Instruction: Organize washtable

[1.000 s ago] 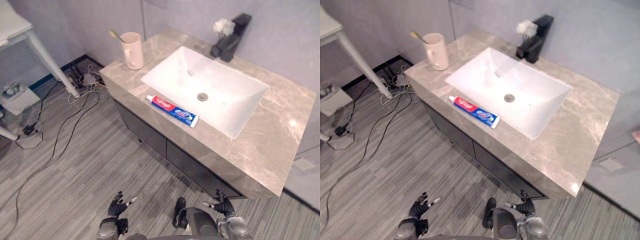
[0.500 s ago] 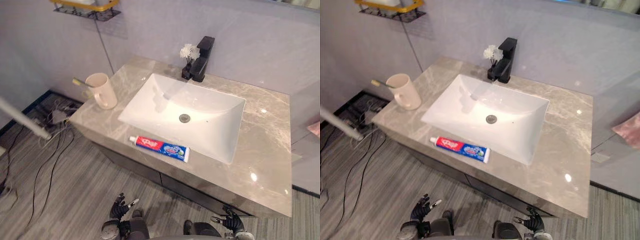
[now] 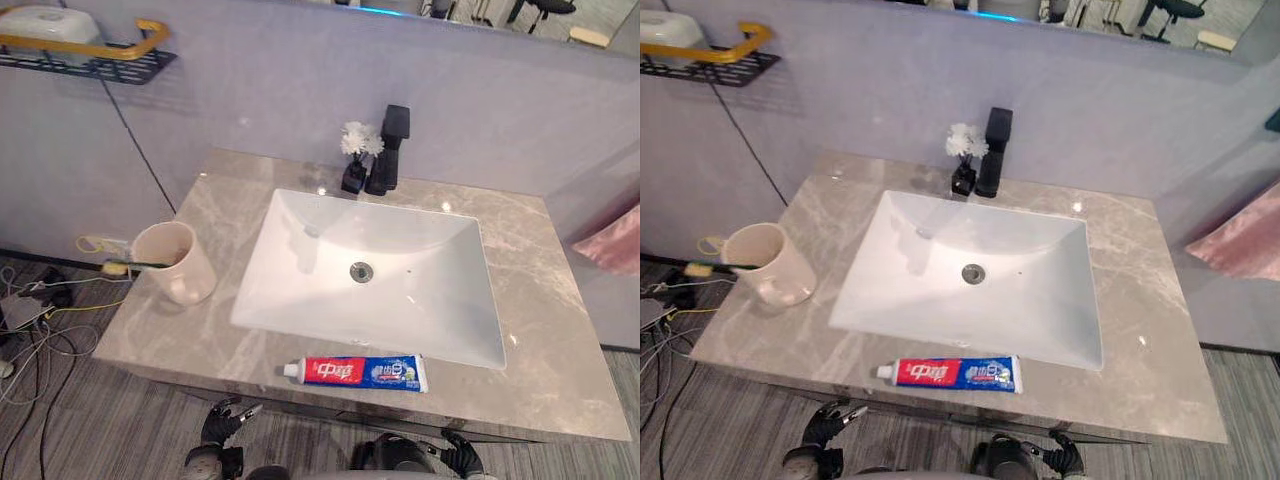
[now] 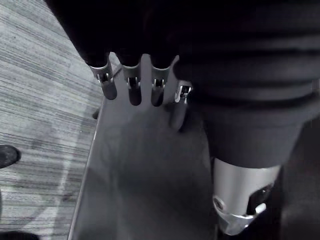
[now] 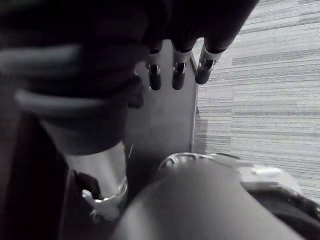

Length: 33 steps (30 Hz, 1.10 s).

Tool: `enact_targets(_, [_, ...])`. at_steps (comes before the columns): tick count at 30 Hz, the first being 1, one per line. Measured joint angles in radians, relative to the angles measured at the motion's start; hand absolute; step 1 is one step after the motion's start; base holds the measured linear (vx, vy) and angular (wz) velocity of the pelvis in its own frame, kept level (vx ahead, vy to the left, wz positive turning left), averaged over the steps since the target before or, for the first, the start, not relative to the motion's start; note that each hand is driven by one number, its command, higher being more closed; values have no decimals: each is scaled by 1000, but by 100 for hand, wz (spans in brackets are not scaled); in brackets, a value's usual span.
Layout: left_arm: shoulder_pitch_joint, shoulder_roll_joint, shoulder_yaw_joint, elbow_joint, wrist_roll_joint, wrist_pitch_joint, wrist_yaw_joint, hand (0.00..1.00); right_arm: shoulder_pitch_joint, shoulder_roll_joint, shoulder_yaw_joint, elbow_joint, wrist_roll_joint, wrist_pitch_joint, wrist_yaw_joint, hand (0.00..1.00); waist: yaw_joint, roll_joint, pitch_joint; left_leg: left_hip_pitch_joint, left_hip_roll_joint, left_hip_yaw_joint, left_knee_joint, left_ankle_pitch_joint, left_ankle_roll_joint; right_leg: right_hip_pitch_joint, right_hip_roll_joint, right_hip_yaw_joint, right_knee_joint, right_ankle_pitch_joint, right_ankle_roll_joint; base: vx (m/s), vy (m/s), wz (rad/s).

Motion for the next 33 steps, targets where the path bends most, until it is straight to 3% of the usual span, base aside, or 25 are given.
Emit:
enact_targets(1, [11, -18, 0, 7, 1, 1, -2, 0, -2, -15, 1, 1, -3, -1, 1, 0, 1, 30, 0, 6, 7, 1, -5, 7, -10, 30, 22, 7, -70, 23, -1, 104, -30, -31])
enact_targets(3, [32, -38, 0, 7, 2, 4, -2, 0, -6, -23, 0, 1, -7, -1, 2, 0, -1, 45, -1, 17, 16, 1, -10, 20, -24, 63, 42, 16, -134, 49, -3, 84, -45, -20])
enact_targets(7, [39, -23, 25, 0, -8, 6, -11, 0, 0, -11, 20, 2, -7, -1, 3, 0, 11, 6, 6, -52, 44, 6, 200, 21, -35, 147, 64, 49, -266, 82, 3, 3, -63, -14])
enact_targets(10, [65, -11, 30, 0, -8, 10, -11, 0, -19, -14, 20, 2, -6, -6, 3, 0, 37, -3, 10, -95, 68, 7, 318, -1, -32, 163, 85, 135, -313, 112, 5, 0, 34, -76])
enact_targets(12, [74, -17, 46, 0, -8, 13, -10, 0, -34, -12, 18, 2, -6, -9, 0, 0, 35, 0, 9, -97, 62, -30, 276, -22, -20, 163, 82, 168, -321, 125, -3, 7, 117, -51])
enact_targets(14, [80, -16, 45, 0, -9, 15, -10, 0, -37, -14, 15, 2, -6, -12, -1, 0, 35, 2, 8, -94, 48, -96, 148, -17, -30, 160, 71, 189, -321, 137, 13, -28, 186, -38])
enact_targets(15, [82, -26, 42, 0, -9, 15, -9, 0, -33, -20, 11, 2, -7, -22, -11, 0, 32, 33, 5, -84, 66, -121, 33, 32, -57, 161, 86, 193, -326, 143, 33, -47, 212, -30])
enact_targets(20, [93, -14, 44, 1, -9, 22, -8, 0, -7, -3, 8, 1, -13, -22, -17, 0, 34, -4, -7, -16, -2, -96, -61, 45, -34, 214, 29, 200, -389, 184, 72, 8, 168, -6])
enact_targets(23, [113, -14, 44, 2, -9, 23, -12, 0, 12, -5, -6, 6, -13, -22, -19, 0, 31, 0, -8, 26, -24, -95, -91, 59, -15, 241, 13, 198, -392, 182, 79, 69, 101, 1])
enact_targets(33, [110, -18, 36, 12, -8, 21, -22, 0, 5, -22, -8, 64, -16, -23, -18, 0, 32, 19, -20, 55, -36, -127, -112, 82, -14, 270, 12, 155, -413, 189, 83, 17, 16, 9])
